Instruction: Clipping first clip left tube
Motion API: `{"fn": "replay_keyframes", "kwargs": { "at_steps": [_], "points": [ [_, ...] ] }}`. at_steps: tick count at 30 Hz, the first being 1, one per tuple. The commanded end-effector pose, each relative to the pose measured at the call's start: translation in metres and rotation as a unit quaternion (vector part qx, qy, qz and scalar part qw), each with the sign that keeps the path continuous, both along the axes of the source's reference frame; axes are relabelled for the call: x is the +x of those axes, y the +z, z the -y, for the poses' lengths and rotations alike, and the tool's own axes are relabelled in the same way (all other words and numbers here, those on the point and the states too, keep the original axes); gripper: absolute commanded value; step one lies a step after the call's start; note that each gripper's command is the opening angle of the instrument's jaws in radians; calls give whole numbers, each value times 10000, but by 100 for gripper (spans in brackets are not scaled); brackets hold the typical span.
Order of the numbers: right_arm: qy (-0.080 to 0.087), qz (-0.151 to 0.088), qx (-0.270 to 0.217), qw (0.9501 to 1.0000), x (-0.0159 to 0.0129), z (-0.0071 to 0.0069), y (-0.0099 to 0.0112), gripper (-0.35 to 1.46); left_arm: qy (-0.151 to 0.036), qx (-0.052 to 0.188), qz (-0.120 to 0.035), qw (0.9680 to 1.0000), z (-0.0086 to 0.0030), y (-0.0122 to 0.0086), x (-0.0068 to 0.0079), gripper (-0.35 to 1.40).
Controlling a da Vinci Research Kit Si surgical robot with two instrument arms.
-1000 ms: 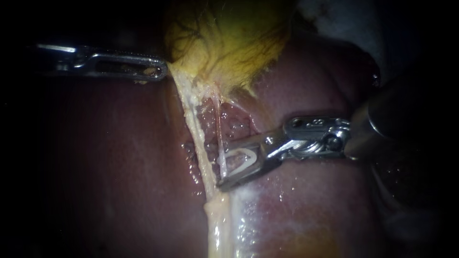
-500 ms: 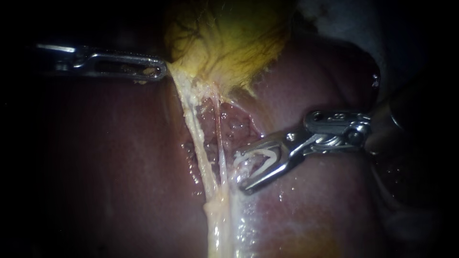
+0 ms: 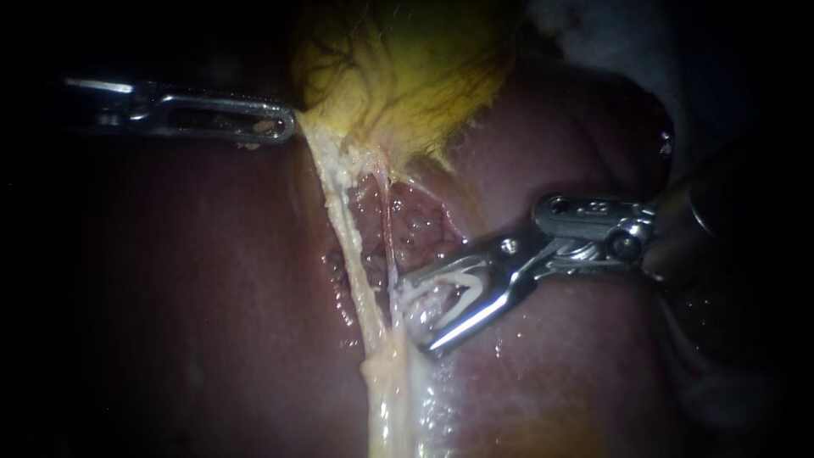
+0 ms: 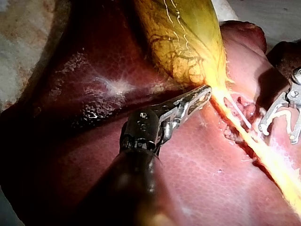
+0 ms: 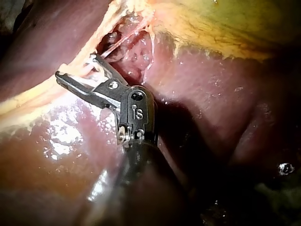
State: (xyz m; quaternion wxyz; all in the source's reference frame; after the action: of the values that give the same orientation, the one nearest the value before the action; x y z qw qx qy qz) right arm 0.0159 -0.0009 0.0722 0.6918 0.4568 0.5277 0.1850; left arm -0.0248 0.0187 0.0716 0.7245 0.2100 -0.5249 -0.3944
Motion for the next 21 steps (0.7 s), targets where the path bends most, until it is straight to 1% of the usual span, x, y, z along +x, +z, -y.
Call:
{"fn": "replay_keyframes", "kwargs": {
  "at_steps": [1,8,13,19,21],
  "points": [
    [5,-2,8,10000,2,1,1,60,1,0,0,10000,0,0,0,-35],
    [16,33,30,10000,9,5,11,60,1,0,0,10000,0,0,0,-35],
    [24,79,57,9999,9,11,26,60,0,0,0,10000,0,0,0,-35],
    [28,136,107,9998,9,16,47,60,0,0,0,10000,0,0,-1,-35],
    [2,140,125,9998,9,17,52,60,0,0,0,10000,0,0,0,-35]
  ]
}}
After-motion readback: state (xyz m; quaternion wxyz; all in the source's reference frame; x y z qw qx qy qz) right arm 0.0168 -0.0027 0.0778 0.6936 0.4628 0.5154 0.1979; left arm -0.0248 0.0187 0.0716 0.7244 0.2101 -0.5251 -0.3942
